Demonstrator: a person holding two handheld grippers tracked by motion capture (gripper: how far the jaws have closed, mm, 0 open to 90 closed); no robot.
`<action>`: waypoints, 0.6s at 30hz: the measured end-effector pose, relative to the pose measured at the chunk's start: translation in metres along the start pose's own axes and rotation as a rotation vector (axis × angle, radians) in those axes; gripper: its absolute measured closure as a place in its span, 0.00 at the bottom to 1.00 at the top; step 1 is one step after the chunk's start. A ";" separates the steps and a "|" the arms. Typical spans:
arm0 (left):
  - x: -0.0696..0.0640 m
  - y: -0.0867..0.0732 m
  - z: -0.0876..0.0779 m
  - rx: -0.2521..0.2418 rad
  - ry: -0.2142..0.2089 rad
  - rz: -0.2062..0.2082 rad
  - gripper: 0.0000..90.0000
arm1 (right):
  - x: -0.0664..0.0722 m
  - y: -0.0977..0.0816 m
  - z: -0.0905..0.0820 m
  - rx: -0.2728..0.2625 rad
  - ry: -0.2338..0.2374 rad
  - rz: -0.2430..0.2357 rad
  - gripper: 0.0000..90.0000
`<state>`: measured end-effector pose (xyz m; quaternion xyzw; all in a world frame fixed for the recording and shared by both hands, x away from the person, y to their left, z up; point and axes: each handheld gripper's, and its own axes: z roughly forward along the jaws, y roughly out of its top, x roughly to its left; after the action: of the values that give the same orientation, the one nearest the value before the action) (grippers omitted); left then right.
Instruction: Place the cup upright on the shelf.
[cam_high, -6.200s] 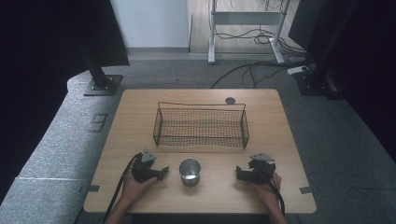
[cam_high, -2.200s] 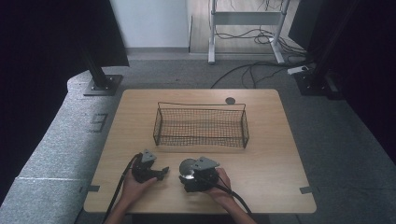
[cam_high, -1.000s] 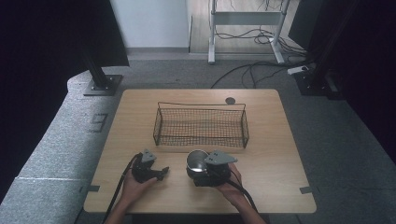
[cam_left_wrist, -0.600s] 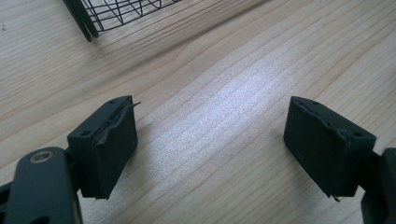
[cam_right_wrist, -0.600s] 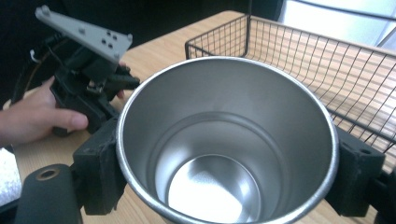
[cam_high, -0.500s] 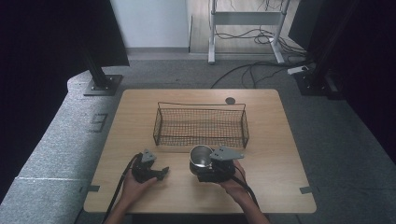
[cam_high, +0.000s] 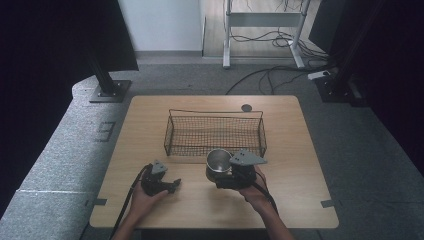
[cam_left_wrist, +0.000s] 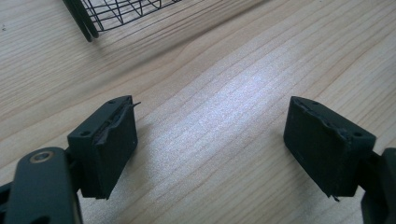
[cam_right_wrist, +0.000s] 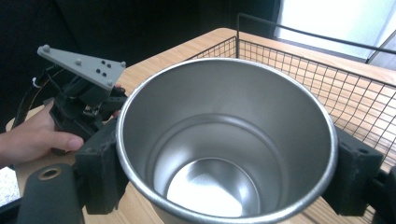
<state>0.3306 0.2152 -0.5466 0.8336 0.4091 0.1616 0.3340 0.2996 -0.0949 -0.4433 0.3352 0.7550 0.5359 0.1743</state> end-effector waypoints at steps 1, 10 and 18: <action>0.000 0.000 0.000 0.000 0.000 0.000 0.19 | -0.001 0.001 0.000 0.000 0.003 0.003 0.20; 0.000 0.000 0.000 0.000 0.000 0.001 0.19 | -0.004 0.006 0.003 0.000 0.001 0.004 0.20; 0.000 0.000 0.000 0.000 0.000 0.000 0.19 | -0.009 0.017 0.001 -0.009 -0.006 0.000 0.20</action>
<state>0.3304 0.2151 -0.5465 0.8337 0.4092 0.1617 0.3337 0.3122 -0.0974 -0.4291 0.3360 0.7522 0.5381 0.1782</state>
